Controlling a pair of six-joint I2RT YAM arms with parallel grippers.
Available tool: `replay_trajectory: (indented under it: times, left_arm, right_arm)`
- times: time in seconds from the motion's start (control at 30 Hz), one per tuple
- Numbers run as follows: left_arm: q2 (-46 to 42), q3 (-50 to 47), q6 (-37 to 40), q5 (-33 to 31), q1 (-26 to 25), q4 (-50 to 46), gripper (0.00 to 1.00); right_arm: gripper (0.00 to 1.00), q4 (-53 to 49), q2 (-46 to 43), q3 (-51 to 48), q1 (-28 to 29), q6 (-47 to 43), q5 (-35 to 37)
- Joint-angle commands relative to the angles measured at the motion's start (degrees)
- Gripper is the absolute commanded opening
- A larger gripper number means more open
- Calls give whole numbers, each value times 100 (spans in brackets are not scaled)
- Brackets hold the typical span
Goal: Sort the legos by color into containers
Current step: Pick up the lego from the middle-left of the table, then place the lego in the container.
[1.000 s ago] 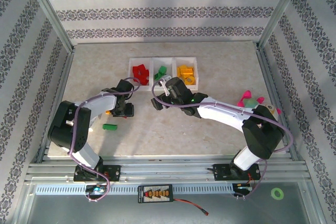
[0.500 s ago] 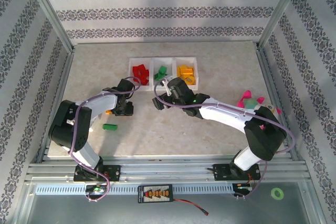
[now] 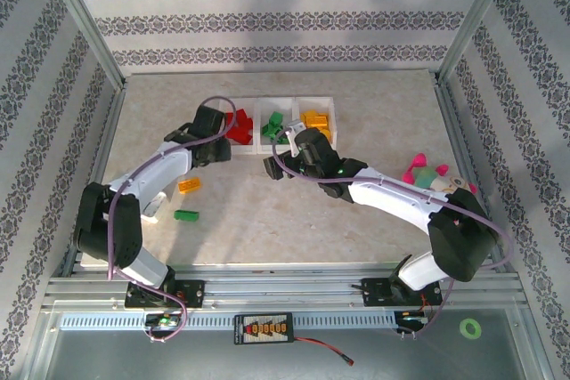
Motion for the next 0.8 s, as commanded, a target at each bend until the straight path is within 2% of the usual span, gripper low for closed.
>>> replay_trajectory:
  times: [0.0,0.43,0.5,0.57,0.77]
  left_arm:
    - [464,742,314,-159,0,108,20]
    - [2725,3286,783,-32,112,-332,20]
    - [2971,3540,804,15,124,-487,24]
    - [3085,3693,864,134,122,-568,32]
    - [2675,3407,857,174,122,-337,67]
  right_arm:
    - [98,162,-150,-105,-47,109,-70]
    - [98,329,-388,-323,-164,249,-14]
    - [98,344,-423,-342,-167,238,5]
    - [98,351,-467,-374,-166,243,16]
    - [98,341,-504,-397,-174,182,-45]
